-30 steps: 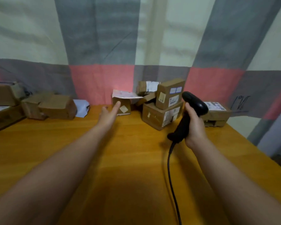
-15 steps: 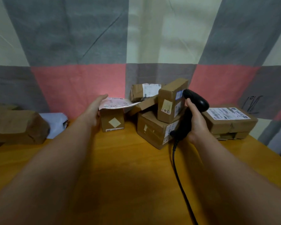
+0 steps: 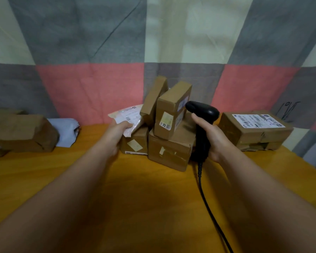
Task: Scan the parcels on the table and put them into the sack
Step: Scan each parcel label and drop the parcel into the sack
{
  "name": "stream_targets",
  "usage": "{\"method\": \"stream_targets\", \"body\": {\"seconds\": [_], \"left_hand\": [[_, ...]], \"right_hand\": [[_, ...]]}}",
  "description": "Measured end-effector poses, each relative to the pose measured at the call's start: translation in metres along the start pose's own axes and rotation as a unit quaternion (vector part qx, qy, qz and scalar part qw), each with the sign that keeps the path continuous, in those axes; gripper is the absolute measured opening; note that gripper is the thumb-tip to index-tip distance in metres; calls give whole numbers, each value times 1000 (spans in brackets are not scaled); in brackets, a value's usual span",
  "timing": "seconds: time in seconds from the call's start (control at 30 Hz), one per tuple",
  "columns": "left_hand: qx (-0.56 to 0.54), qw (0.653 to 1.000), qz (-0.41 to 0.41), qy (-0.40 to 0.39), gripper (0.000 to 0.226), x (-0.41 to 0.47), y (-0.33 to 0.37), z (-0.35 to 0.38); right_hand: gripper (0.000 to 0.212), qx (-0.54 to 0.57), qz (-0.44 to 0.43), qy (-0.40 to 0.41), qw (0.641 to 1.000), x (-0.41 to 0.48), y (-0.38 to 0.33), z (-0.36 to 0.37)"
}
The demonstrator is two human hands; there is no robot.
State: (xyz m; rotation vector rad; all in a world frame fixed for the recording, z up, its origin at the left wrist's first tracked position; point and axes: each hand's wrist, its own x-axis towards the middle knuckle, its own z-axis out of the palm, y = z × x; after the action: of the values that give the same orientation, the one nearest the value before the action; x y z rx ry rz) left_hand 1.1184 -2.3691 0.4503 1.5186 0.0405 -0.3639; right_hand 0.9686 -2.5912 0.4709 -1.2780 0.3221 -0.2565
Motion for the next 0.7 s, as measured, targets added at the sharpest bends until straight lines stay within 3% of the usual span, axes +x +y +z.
{"method": "stream_targets", "body": {"seconds": [0.2, 0.4, 0.53, 0.7], "left_hand": [[13, 997, 33, 65, 25, -92, -15, -45], [-1, 994, 49, 95, 32, -182, -37, -96], [2, 992, 73, 106, 32, -237, -51, -117], [-37, 975, 152, 160, 35, -285, -54, -125]], "right_hand": [[47, -19, 12, -37, 999, -60, 10, 27], [53, -31, 18, -46, 998, -135, 23, 62], [38, -73, 10, -43, 996, -182, 31, 74], [25, -150, -102, 15, 983, -225, 20, 86]]}}
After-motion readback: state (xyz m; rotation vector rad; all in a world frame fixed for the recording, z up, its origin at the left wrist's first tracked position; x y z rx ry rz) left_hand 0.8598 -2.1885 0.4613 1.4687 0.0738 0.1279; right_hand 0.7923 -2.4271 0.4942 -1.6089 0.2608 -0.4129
